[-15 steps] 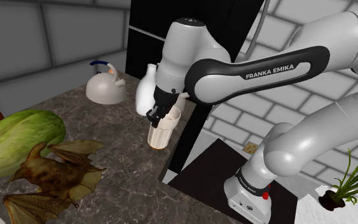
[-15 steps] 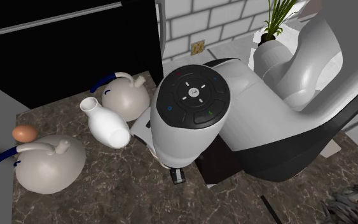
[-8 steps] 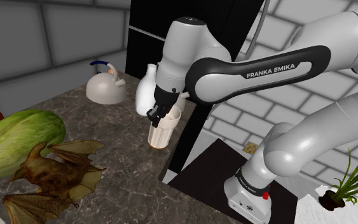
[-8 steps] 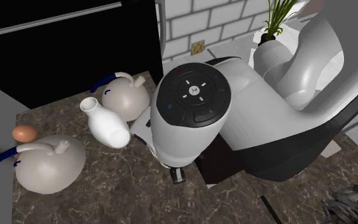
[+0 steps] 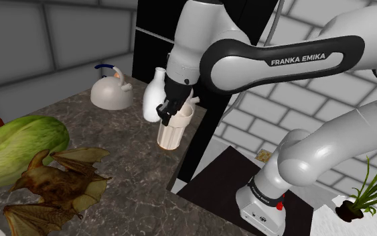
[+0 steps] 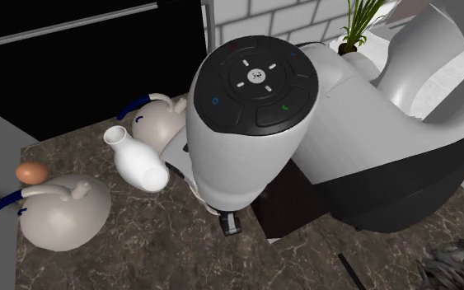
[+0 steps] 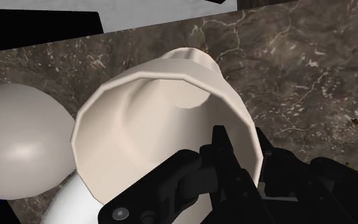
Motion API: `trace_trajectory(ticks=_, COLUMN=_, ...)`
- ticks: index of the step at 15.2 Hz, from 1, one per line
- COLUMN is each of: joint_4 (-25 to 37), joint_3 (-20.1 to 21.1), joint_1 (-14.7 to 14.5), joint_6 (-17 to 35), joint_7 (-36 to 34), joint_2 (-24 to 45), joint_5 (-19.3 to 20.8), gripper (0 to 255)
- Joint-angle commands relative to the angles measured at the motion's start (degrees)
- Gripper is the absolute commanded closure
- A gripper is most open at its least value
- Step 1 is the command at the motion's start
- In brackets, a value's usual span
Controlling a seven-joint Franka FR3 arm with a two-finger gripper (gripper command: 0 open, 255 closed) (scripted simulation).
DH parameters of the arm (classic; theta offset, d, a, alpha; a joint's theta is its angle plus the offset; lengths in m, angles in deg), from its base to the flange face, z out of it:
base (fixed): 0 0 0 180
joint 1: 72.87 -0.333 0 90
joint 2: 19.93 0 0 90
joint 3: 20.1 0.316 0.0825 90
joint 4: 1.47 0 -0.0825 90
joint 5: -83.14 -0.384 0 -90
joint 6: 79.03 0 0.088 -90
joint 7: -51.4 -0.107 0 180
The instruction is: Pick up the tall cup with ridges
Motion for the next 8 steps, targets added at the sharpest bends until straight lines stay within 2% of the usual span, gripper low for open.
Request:
trace_trajectory(ticks=1, joint_4=1.2, joint_3=-0.4, joint_1=0.0, joint_6=-1.8, joint_7=0.3, joint_2=-0.6, joint_5=-0.1, gripper=255)
trace_trajectory(ticks=6, joint_4=4.4, joint_3=-1.0, joint_1=0.0, joint_6=-5.8, joint_7=0.7, joint_2=-1.4, joint_5=-0.1, gripper=255)
trace_trajectory(ticks=8, joint_4=4.5, joint_3=-1.0, joint_1=0.0, joint_6=-5.9, joint_7=0.7, joint_2=-1.5, joint_5=-0.1, gripper=255)
